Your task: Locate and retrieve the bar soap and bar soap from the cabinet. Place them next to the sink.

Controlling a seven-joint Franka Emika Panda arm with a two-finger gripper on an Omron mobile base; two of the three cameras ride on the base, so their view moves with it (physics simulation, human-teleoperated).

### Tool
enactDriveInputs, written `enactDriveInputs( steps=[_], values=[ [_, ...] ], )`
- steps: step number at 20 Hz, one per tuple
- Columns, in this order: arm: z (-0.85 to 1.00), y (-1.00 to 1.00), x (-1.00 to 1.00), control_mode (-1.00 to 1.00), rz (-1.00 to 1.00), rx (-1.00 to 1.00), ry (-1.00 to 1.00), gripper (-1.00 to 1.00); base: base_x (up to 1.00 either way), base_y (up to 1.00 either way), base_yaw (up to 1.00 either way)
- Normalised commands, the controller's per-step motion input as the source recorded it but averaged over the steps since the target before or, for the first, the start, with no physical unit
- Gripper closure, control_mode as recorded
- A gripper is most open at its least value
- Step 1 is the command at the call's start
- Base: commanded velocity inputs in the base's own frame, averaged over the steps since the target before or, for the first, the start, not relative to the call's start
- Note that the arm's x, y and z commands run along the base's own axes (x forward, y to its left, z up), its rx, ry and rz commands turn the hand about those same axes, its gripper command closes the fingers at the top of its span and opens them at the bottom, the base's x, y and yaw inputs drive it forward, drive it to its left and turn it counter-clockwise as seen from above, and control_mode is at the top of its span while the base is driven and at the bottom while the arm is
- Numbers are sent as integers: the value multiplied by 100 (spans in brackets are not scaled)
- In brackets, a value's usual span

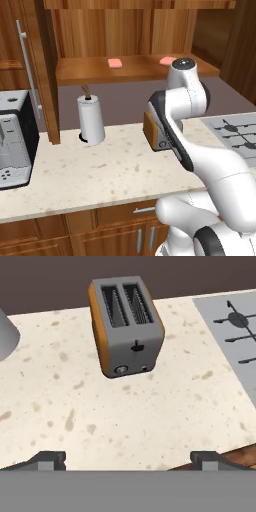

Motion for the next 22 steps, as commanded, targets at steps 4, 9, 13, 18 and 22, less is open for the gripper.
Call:
enactDriveInputs(
  steps=[4,9,13,18,22],
  values=[
    [12,-3,1,-100,-16,-1,-6,-100,0,0,0],
    [1,-2,0,-100,-11,0,-24,-100,0,0,0],
    [12,-7,0,-100,-6,0,-25,-100,0,0,0],
    [28,-1,0,-100,-7,0,-12,-100,0,0,0],
    [37,0,0,-100,-4,-1,-1,-100,0,0,0]
  ],
)
